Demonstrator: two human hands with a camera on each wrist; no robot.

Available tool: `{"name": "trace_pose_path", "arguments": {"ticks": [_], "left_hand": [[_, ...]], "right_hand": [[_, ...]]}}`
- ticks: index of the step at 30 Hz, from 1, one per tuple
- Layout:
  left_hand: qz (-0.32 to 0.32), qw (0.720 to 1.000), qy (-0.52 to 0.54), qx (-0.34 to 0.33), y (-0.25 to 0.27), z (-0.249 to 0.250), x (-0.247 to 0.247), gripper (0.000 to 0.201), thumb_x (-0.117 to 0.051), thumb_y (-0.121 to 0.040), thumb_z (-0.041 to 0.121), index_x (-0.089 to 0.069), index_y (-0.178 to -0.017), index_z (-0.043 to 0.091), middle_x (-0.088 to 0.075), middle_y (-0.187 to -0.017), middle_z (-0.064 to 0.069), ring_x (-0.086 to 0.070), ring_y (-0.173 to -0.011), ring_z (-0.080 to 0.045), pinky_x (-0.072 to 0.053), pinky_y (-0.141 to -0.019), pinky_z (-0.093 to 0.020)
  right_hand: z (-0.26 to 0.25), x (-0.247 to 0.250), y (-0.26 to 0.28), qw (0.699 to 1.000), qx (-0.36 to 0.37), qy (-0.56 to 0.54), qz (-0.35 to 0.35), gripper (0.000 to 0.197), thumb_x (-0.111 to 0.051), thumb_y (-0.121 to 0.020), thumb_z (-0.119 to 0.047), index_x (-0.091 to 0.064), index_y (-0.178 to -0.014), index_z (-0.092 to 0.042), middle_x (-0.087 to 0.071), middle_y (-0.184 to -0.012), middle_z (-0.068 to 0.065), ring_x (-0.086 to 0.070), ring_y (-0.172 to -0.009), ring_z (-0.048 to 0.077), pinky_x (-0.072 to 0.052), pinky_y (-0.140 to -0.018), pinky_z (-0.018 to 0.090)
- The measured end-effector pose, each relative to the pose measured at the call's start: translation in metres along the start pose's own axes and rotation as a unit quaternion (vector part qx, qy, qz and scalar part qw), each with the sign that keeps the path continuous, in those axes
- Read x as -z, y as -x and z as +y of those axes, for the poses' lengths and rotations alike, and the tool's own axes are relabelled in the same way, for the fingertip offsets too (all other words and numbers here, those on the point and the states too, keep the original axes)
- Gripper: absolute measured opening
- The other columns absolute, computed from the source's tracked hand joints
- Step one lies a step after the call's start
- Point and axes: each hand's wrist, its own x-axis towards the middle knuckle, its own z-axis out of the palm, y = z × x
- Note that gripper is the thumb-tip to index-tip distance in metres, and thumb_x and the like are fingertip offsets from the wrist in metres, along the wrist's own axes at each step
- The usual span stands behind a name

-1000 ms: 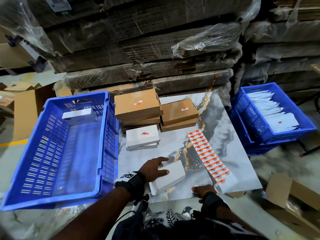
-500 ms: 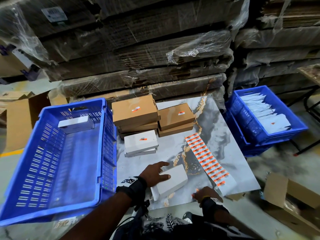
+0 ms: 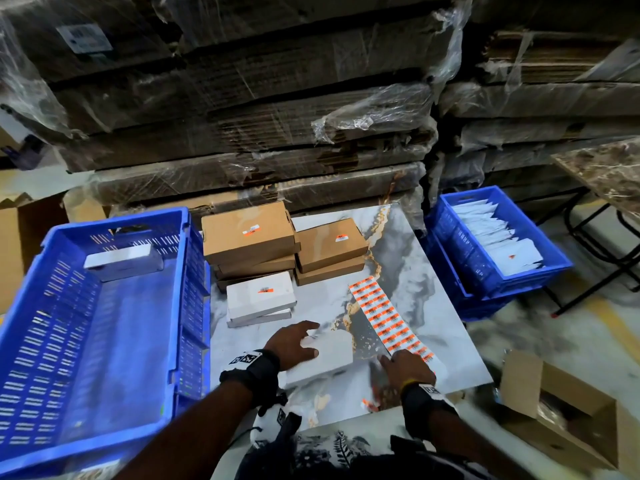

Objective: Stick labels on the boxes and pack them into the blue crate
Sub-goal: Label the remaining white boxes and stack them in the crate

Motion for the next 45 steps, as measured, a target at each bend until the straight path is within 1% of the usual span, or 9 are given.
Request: {"name": "trace_pose_path", "arguments": {"ticks": [4,10,14,20,28,32,36,40,45], "left_hand": [[-0.007,1.0,0.001,0.016,-0.016,-0.004,-0.005,0.07,-0.067,-0.072,0.044,-0.047,-0.138,0.035,-0.055,-0.138,0.001,-0.05,-0.127,-0.021,-0.039,-0.107,-0.035],[-0.012,0.999,-0.004,0.049,-0.04,-0.016,-0.015,0.057,-0.068,-0.088,0.023,-0.046,-0.142,0.025,-0.052,-0.142,-0.004,-0.048,-0.131,-0.02,-0.036,-0.108,-0.026],[-0.006,0.997,-0.004,0.07,-0.051,-0.024,-0.022,0.051,-0.063,-0.091,0.018,-0.047,-0.14,0.023,-0.053,-0.141,-0.005,-0.049,-0.13,-0.019,-0.034,-0.104,-0.021],[-0.017,0.996,-0.003,0.091,-0.054,-0.034,-0.026,0.046,-0.057,-0.095,0.016,-0.049,-0.139,0.025,-0.055,-0.14,-0.004,-0.051,-0.128,-0.019,-0.036,-0.105,-0.024],[0.0,0.995,0.016,0.101,-0.056,-0.047,-0.031,0.043,-0.056,-0.094,0.015,-0.052,-0.136,0.027,-0.055,-0.138,-0.003,-0.052,-0.125,-0.018,-0.037,-0.103,-0.021],[0.015,0.995,0.002,0.102,-0.056,-0.052,-0.034,0.045,-0.054,-0.096,0.019,-0.047,-0.14,0.027,-0.053,-0.14,-0.004,-0.049,-0.128,-0.019,-0.036,-0.104,-0.023],[0.026,0.995,-0.019,0.097,-0.054,-0.054,-0.037,0.048,-0.052,-0.097,0.023,-0.042,-0.144,0.027,-0.047,-0.143,-0.008,-0.045,-0.132,-0.022,-0.032,-0.11,-0.028],[0.044,0.995,-0.013,0.088,-0.046,-0.045,-0.022,0.047,-0.053,-0.097,0.033,-0.044,-0.142,0.026,-0.046,-0.143,-0.006,-0.043,-0.134,-0.021,-0.032,-0.109,-0.027],[0.121,0.974,0.191,0.002,-0.034,0.002,0.022,0.034,-0.06,-0.095,0.038,-0.061,-0.125,0.021,-0.067,-0.107,-0.002,-0.063,-0.104,-0.019,-0.046,-0.09,-0.026]], "right_hand": [[0.027,0.03,-0.022,0.996,0.012,-0.057,0.064,0.026,-0.054,-0.092,-0.041,-0.06,-0.113,-0.027,-0.057,-0.12,0.009,-0.055,-0.114,0.03,-0.047,-0.09,0.037],[0.066,0.033,-0.047,0.997,-0.03,-0.077,-0.006,0.061,-0.063,-0.086,-0.044,-0.038,-0.141,-0.032,-0.051,-0.132,0.013,-0.049,-0.123,0.034,-0.039,-0.102,0.042],[0.074,0.028,-0.061,0.987,-0.037,-0.141,-0.065,0.077,-0.071,-0.081,-0.029,-0.033,-0.148,-0.023,-0.055,-0.135,0.017,-0.052,-0.123,0.034,-0.042,-0.103,0.04],[0.064,0.038,-0.075,0.98,0.038,-0.155,-0.115,0.067,-0.071,-0.082,-0.009,-0.043,-0.142,-0.017,-0.051,-0.141,0.01,-0.051,-0.126,0.027,-0.039,-0.103,0.03],[0.025,0.072,-0.085,0.939,0.121,-0.29,-0.14,0.05,-0.06,-0.082,0.014,-0.057,-0.127,-0.007,-0.062,-0.126,0.014,-0.058,-0.107,0.024,-0.047,-0.091,0.026],[0.0,0.084,-0.072,0.899,0.143,-0.387,-0.144,0.052,-0.055,-0.083,0.02,-0.058,-0.126,-0.008,-0.067,-0.11,0.012,-0.065,-0.089,0.014,-0.05,-0.067,0.012],[-0.025,0.089,-0.052,0.858,0.183,-0.461,-0.134,0.053,-0.053,-0.083,0.022,-0.061,-0.122,-0.013,-0.07,-0.106,0.004,-0.067,-0.093,0.013,-0.053,-0.074,0.017],[-0.052,0.095,-0.035,0.844,0.241,-0.466,-0.114,0.051,-0.057,-0.084,0.017,-0.064,-0.118,-0.021,-0.07,-0.109,-0.004,-0.067,-0.094,0.003,-0.051,-0.078,0.016],[-0.085,0.1,-0.028,0.834,0.275,-0.474,-0.07,0.043,-0.061,-0.086,0.011,-0.065,-0.115,-0.021,-0.069,-0.111,0.002,-0.064,-0.094,0.009,-0.051,-0.077,0.016]]}}
